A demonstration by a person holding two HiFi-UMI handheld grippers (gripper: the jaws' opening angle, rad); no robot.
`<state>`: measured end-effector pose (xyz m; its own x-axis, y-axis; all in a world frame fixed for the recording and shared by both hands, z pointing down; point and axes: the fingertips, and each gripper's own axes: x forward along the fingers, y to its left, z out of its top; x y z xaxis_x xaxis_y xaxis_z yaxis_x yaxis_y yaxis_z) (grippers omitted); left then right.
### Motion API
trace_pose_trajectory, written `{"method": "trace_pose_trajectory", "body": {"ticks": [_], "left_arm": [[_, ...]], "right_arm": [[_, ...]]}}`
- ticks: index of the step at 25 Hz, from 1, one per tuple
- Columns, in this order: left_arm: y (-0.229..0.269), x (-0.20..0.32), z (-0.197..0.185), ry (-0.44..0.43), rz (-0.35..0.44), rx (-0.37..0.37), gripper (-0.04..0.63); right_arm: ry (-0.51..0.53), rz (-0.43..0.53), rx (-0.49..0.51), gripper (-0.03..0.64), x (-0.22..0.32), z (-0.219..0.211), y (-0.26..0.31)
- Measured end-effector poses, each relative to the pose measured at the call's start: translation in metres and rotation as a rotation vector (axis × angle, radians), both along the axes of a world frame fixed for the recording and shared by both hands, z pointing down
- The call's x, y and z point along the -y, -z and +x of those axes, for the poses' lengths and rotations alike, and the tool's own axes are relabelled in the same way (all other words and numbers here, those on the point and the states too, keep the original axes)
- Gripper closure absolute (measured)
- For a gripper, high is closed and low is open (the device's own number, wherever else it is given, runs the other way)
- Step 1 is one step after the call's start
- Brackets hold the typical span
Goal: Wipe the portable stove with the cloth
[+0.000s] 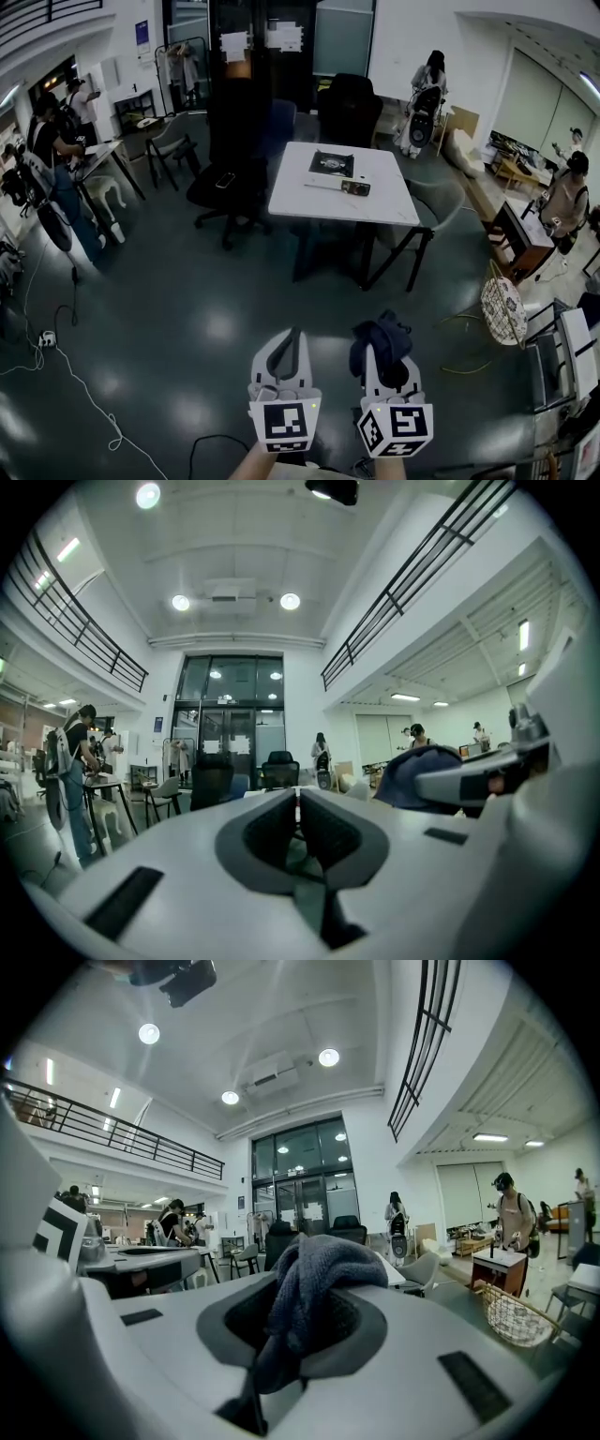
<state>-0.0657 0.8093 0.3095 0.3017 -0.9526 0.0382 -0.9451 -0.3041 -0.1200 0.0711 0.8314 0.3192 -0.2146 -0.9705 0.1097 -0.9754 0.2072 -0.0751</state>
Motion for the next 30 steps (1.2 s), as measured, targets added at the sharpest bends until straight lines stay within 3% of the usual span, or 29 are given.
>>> {"method": "trace_pose_trajectory", "body": {"ticks": [13,30], "left_arm": [[0.011,0.162,-0.021,-0.049,0.009,0.000,0.573],[-0.016,0.286,-0.023,-0.043,-0.052,0.008,0.572]], "right_arm": [[-0.044,0.005,0.003,0.541,0.155,-0.022,0.010],[-0.062,-0.079,0.033,0.541,0.282,-0.012,-0.021]]}}
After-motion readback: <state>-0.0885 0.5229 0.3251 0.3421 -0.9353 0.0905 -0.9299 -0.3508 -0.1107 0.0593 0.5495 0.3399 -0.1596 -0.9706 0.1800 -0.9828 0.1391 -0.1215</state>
